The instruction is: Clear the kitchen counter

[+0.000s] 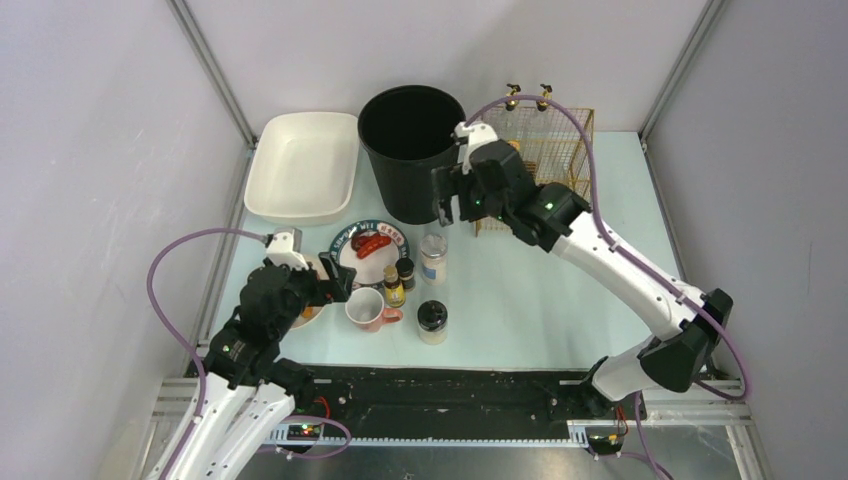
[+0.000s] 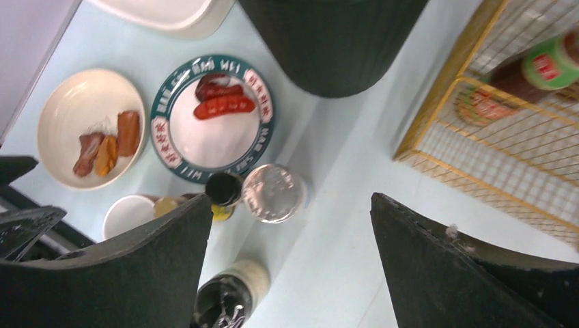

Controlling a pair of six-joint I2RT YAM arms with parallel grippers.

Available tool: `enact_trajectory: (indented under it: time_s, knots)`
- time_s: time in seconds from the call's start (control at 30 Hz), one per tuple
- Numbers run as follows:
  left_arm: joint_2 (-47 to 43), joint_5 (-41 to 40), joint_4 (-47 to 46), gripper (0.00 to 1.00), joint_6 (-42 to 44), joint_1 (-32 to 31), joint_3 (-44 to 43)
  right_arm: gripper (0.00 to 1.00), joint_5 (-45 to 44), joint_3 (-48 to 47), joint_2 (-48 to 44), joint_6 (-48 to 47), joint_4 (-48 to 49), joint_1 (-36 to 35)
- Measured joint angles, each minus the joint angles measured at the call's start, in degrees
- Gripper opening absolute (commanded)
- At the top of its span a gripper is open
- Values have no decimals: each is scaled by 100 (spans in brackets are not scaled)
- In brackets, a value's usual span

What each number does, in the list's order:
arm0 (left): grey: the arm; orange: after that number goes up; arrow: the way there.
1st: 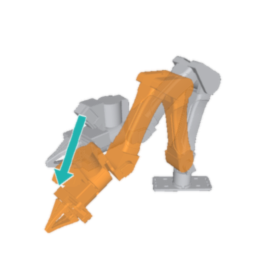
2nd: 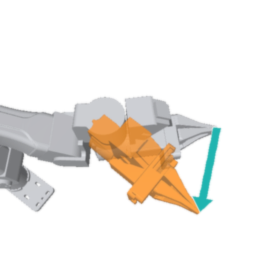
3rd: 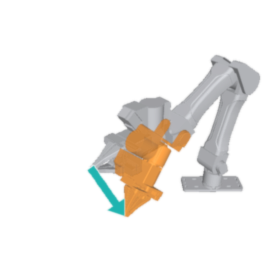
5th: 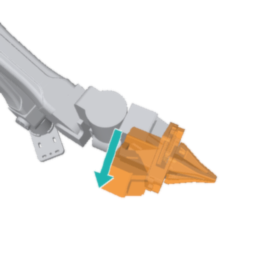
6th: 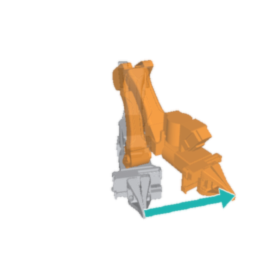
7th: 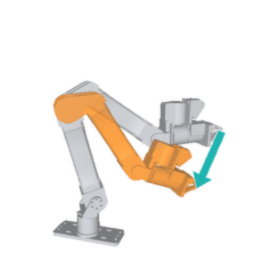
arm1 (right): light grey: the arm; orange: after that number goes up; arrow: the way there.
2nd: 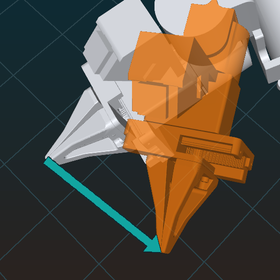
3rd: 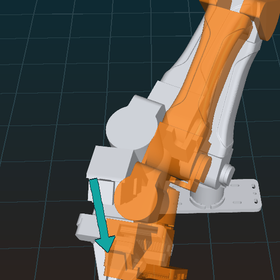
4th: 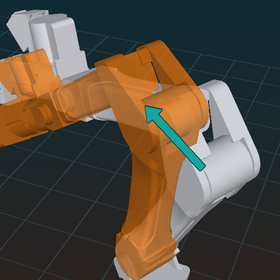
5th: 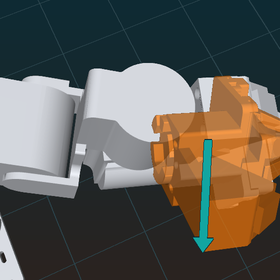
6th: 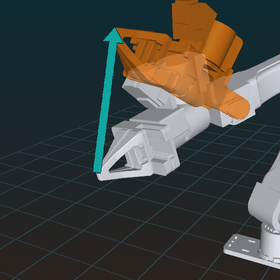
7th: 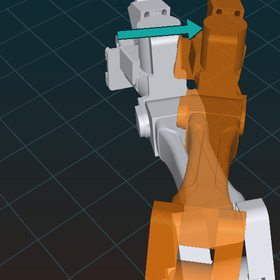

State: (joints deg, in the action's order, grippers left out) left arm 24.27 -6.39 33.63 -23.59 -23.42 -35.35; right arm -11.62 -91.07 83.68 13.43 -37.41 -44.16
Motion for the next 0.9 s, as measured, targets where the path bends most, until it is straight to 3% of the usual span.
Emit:
enact_trajectory:
  time_s: [0.37, 0.9]
  knots:
    - [-109, -92, 7, 98, -39, -9, 0, 99, -9, 0, 1008, 796, -219, -741]
    - [-153, -96, 15, 98, -39, -37, 0, 99, -393, 219, 1613, 1296, -247, -866]
